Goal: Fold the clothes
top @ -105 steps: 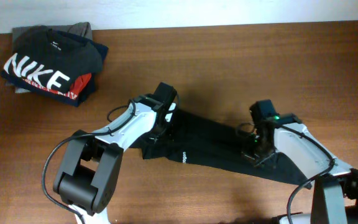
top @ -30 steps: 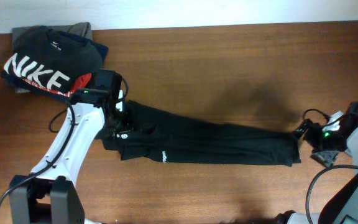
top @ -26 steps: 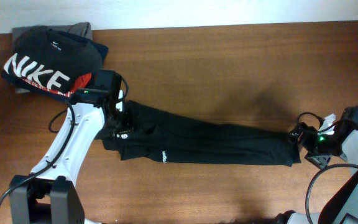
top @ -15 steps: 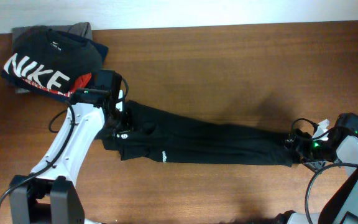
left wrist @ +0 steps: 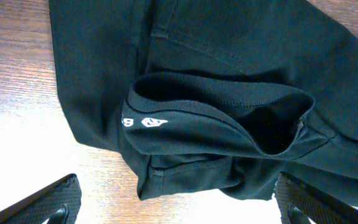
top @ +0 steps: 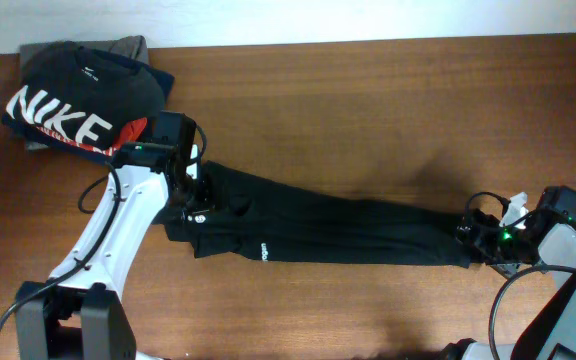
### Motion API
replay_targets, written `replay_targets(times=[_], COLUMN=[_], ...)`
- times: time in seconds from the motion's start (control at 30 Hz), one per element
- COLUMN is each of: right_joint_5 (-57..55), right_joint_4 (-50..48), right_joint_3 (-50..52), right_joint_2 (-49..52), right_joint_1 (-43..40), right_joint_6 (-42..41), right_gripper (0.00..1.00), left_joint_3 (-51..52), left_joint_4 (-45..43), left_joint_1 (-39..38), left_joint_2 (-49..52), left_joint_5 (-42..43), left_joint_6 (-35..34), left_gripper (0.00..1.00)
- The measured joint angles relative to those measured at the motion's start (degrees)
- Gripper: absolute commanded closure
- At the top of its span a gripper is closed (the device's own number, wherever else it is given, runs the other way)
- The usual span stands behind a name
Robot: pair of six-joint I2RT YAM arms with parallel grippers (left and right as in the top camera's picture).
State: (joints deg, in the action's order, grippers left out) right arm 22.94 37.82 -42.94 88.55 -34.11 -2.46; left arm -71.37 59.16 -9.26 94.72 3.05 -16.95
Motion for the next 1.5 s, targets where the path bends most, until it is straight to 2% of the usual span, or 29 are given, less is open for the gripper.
replay_targets(times=[0.47,0.93,1.07,1.17,1.2,1.23,1.27,1.3,1.5], right_joint_5=[-0.59,2.03,2.19,2.56,2.84,3.15,3.26,3.39,3.93], right_joint_4=[-0.42,2.6,2.78,3.13,3.48,3.58,3.8,4.11,5.53], right_joint_3=[-3.02,-3.37,-4.09,-4.55,-4.52,-4.5,-4.46,-4.24,-3.91], right_joint_2=[0.68,3.39,4.63,5.75,6.16,6.34,6.51,6.93,7.76], right_joint_1=[-1.92,1.75,2.05,2.12,2.19,2.23,2.34,2.47,2.75], right_joint_6=[-0.26,5.73,6.23,6.43,5.75,6.4,6.29,6.49,5.38], right_gripper=[0.01,0.0,0.19,0.38,0.5,0.57,0.73,0.96,0.96], left_joint_3=[0.0,0.0,0.0,0.0,0.0,0.0,0.0,0.0,0.0], left_joint_4=[0.0,-0.02,0.0,0.02,-0.02,0.0,0.0,0.0,0.0], left_joint_1=[0.0,0.0,0.0,0.0,0.0,0.0,0.0,0.0,0.0], left_joint_2=[0.0,0.0,0.0,0.0,0.0,0.0,0.0,0.0,0.0], left_joint_5=[0.02,0.0,0.02,0.02,0.02,0.04,0.04,0.09,0.15], left_joint_6=[0.0,0.02,0.02,0.0,0.0,0.02,0.0,0.02,0.0], left_gripper=[0.01,0.01,0.01,0.01,0.01,0.01,0.01,0.01,0.01])
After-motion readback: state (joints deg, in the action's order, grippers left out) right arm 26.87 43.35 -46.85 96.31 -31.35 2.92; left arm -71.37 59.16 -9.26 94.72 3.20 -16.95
